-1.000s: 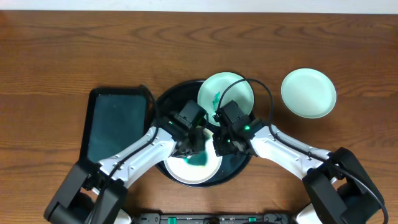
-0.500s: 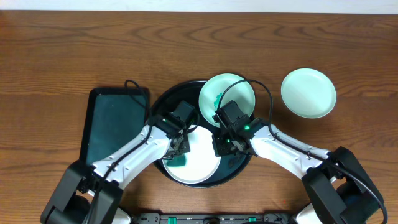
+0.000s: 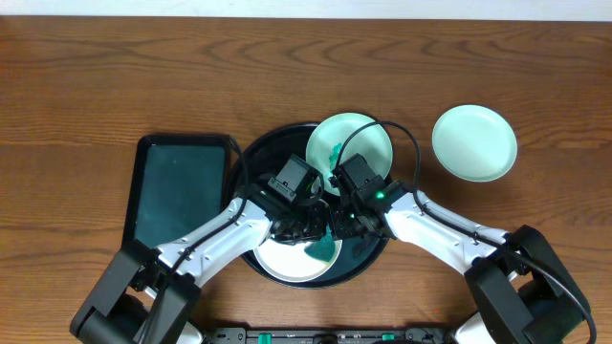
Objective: Clean dirty plates on tray and stack at the side
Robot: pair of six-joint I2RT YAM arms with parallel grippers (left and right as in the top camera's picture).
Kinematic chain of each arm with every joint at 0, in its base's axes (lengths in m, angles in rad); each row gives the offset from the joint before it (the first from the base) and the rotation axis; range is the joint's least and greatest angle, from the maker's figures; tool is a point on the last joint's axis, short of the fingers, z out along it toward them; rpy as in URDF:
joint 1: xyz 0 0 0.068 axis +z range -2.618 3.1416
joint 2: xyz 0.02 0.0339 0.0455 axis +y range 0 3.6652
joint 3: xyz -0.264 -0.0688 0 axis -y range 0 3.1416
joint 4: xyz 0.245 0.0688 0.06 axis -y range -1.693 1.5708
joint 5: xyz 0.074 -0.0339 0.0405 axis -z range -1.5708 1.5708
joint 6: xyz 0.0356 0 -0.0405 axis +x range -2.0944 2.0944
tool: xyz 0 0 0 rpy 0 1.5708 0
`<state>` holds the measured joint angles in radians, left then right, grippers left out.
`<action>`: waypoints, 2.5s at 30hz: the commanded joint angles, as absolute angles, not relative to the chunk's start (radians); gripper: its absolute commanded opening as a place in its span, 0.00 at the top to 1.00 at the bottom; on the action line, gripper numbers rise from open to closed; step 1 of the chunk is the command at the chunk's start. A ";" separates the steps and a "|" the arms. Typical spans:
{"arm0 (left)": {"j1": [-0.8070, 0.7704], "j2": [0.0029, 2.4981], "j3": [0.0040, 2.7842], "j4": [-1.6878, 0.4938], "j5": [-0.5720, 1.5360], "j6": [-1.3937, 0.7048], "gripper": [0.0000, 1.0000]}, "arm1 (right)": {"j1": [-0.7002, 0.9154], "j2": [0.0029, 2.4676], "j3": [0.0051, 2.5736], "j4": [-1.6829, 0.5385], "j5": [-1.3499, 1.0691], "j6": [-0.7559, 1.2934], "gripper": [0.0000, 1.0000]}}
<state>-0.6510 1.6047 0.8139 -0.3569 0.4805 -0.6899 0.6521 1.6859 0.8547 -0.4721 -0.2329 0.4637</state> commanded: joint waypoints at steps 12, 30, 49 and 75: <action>-0.612 1.614 0.809 -0.704 -0.044 -0.739 0.93 | 0.647 1.696 0.855 -0.483 -0.229 0.467 0.99; -0.586 1.613 0.931 -0.669 -0.280 -0.669 0.93 | 0.647 1.696 0.855 -0.502 -0.229 0.463 0.99; -0.533 1.435 1.112 -0.891 -0.396 -0.603 0.93 | 0.649 1.633 0.872 -0.527 -0.327 0.340 0.98; -0.125 1.320 1.118 -1.100 -0.374 -0.602 0.93 | 0.625 1.322 1.019 -1.026 -0.653 0.516 0.99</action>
<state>-0.1314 1.3312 1.0946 -1.0962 -0.3649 -0.6044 0.6258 1.3239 1.0130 -1.0821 -0.3939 0.6132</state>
